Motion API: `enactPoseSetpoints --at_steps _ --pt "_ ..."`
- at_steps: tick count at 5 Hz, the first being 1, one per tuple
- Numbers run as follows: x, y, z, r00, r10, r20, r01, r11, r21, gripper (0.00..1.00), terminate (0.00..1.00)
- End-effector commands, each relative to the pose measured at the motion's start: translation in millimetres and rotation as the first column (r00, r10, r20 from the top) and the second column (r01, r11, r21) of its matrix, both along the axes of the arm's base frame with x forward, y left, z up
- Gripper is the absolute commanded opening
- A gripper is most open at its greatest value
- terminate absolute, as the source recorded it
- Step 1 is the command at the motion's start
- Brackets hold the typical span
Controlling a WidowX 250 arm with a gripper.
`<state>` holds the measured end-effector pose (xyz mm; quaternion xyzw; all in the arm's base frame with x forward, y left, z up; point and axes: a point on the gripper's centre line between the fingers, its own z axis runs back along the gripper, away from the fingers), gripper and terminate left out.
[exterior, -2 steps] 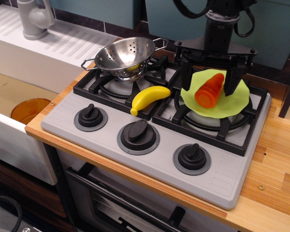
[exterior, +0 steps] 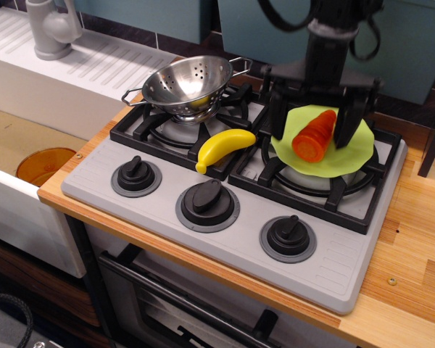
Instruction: End effector transition from object to object
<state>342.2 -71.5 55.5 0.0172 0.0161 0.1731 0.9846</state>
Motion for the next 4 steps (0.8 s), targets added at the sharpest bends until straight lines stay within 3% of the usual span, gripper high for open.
enactPoseSetpoints --at_steps 1,3,4 --pt "-11 -11 93 0.999 0.034 -0.036 -0.033 0.999 0.017 1.0 0.0" --pt "-27 11 118 0.995 -0.012 -0.1 0.017 0.999 0.043 1.0 0.0" --pt "-21 32 110 0.996 -0.071 -0.056 0.072 0.997 0.024 1.0 0.0"
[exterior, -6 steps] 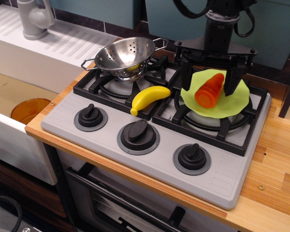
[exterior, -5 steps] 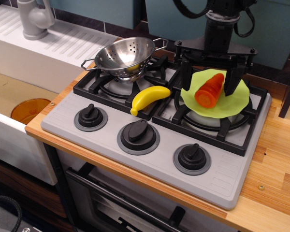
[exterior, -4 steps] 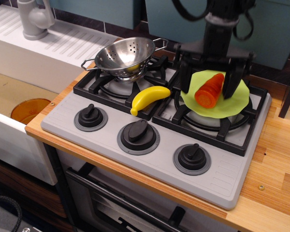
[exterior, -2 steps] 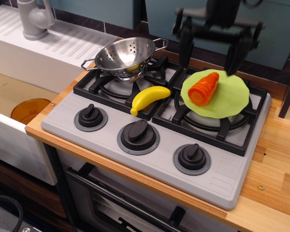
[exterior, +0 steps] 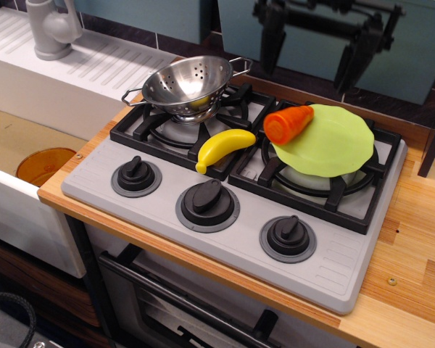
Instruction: End effector transition from object to object
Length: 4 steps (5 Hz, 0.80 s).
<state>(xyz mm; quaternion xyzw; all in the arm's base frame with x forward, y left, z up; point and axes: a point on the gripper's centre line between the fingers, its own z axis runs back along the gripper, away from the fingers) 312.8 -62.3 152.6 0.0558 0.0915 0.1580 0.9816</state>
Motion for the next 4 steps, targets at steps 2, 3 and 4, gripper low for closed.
enactPoseSetpoints --at_steps 2,3,4 --pt "29 50 -20 0.973 -0.109 0.204 0.12 0.992 -0.043 1.0 0.0" --pt "35 58 -32 0.971 -0.116 0.211 0.13 0.99 -0.051 1.0 0.0" --pt "35 63 -50 0.969 -0.113 0.219 0.13 0.989 -0.065 1.0 0.0"
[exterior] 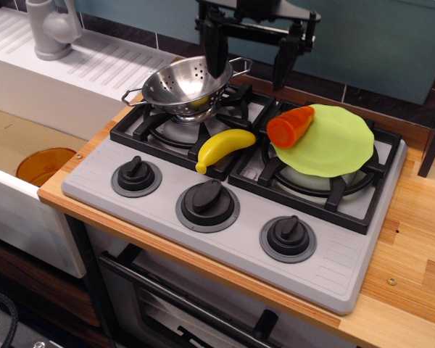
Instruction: End effector transition from object to object
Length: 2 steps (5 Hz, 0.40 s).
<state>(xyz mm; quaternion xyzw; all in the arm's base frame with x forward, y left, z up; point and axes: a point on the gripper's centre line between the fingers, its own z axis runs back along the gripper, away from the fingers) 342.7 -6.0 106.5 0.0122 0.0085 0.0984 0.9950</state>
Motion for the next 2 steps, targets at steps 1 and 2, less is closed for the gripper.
enactPoseSetpoints --at_steps 1,2 --pt "4 9 -16 0.999 0.008 0.051 -0.007 1.0 -0.013 1.0 0.0" --pt "-2 8 -28 0.998 0.018 0.06 -0.017 1.0 -0.016 1.0 0.0"
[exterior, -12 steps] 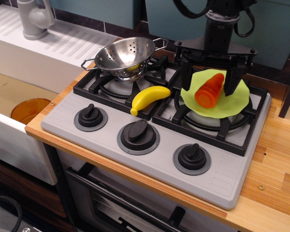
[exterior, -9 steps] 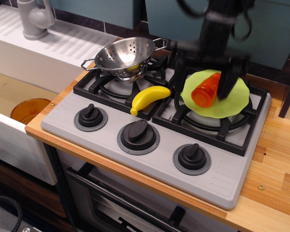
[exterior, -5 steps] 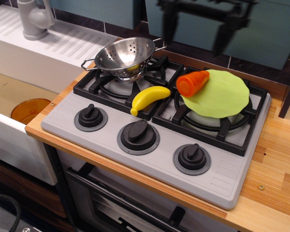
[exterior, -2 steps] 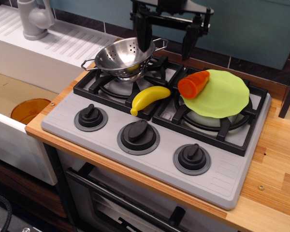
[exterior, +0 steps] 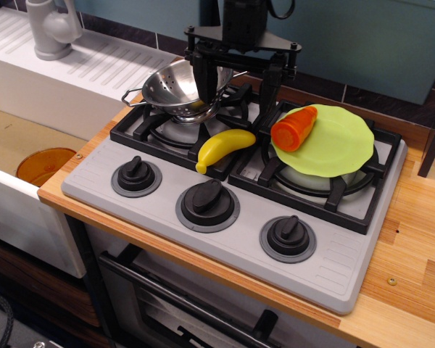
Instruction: End effector transition from object to object
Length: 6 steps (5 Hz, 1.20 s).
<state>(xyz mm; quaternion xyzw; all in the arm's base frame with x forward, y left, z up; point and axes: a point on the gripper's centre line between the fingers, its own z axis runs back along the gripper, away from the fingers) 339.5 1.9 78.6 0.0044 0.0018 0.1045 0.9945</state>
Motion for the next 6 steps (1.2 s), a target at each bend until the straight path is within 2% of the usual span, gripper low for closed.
enactPoseSetpoints --at_steps 1,2,3,5,6 --pt "-5 3 -12 0.999 0.013 0.044 -0.013 1.0 0.0 1.0 0.0" --pt "-10 9 -23 0.998 0.011 0.056 -0.011 1.0 -0.01 1.0 0.0" --pt "-15 18 -32 0.995 -0.012 0.096 0.011 1.0 0.005 1.0 0.0" --pt "-21 20 -55 0.997 -0.001 0.076 0.003 1.0 -0.025 1.0 0.0" --pt "-21 20 -55 0.997 -0.001 0.076 0.003 1.0 -0.025 1.0 1.0"
